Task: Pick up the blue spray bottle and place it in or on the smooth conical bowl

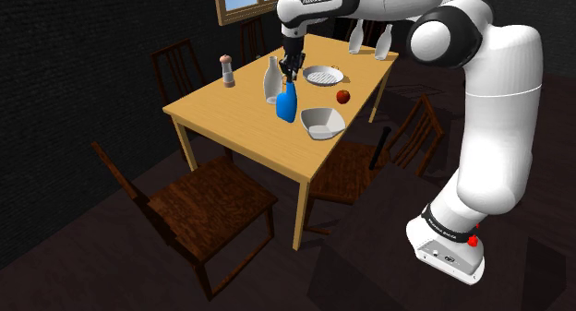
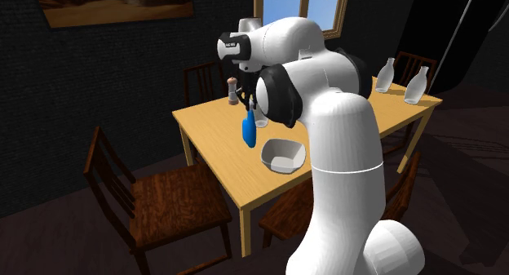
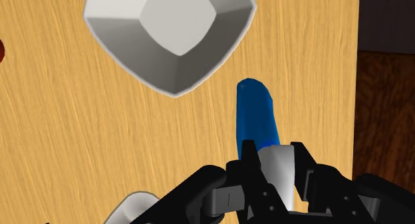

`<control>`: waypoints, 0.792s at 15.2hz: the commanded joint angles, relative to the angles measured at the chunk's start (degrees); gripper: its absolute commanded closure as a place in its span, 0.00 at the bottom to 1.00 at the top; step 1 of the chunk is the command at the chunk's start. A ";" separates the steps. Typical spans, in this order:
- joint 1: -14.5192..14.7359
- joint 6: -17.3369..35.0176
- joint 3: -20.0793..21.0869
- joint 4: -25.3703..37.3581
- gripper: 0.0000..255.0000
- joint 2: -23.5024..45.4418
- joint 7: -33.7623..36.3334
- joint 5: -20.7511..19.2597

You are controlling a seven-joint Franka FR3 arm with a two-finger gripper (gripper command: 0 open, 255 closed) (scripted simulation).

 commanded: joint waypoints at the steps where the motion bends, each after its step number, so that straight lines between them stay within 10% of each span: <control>1: 0.01 -1.40 0.00 1.12 1.00 -0.27 0.05 -0.03; 12: -0.25 -10.37 -0.04 10.95 1.00 0.59 0.15 -0.01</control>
